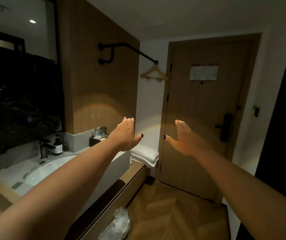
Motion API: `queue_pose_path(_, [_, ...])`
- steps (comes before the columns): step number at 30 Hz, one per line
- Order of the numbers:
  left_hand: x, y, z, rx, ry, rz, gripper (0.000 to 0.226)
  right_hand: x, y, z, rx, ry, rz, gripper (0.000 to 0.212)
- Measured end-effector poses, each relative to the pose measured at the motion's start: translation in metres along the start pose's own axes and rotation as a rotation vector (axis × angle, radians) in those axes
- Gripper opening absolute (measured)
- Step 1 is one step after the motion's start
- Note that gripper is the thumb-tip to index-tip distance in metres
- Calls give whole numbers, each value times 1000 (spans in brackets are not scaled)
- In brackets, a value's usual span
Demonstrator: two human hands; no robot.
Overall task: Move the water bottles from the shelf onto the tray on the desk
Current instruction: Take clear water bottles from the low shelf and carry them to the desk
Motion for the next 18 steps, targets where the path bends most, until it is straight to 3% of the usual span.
queue_pose_path(10, [34,60,37,16,-25,-12,71,-15,54,56,70,105,19,75])
queue_pose_path(18, [87,151,84,60,-56,14,69,-30,154,124,113,84,9,75])
Point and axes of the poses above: each hand's wrist, its own y-axis towards the middle knuckle, its own z-axis out of the palm, x = y × z, the point moved 9 cm from there along y, towards the middle knuckle, and after that the axes turned 2 degrees about -y, right-handed, at the moved point
